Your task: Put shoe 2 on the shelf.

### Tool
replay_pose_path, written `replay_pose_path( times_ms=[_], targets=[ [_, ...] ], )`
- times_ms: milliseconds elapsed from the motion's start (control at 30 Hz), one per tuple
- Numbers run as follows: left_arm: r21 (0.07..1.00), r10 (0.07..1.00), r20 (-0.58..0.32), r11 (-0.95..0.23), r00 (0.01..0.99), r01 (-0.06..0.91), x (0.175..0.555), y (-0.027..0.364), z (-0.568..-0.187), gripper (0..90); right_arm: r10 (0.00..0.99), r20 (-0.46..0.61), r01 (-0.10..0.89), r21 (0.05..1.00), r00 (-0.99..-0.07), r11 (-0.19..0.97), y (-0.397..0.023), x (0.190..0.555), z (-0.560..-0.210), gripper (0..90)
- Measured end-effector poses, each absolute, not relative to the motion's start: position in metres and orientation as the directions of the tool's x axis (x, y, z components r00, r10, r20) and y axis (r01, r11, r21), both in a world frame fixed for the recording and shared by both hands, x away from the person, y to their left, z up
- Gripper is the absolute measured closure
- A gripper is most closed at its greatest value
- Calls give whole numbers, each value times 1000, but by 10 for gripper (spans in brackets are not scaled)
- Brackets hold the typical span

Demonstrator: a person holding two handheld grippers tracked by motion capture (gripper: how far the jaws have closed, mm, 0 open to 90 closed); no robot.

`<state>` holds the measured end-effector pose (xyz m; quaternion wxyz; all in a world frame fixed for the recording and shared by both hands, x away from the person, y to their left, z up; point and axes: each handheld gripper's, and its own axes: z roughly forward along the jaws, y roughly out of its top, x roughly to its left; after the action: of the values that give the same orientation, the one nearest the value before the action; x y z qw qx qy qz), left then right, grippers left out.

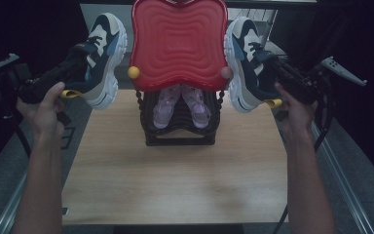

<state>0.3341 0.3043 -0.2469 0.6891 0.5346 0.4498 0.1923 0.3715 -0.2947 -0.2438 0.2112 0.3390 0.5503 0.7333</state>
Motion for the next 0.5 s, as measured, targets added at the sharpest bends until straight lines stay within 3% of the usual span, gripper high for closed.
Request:
replay_pose_path(
  times_ms=[500],
  targets=[
    [906,729,-422,366,539,213,339,292,-224,721,675,289,91,945,-679,-313,-274,383,-220,718]
  ],
)
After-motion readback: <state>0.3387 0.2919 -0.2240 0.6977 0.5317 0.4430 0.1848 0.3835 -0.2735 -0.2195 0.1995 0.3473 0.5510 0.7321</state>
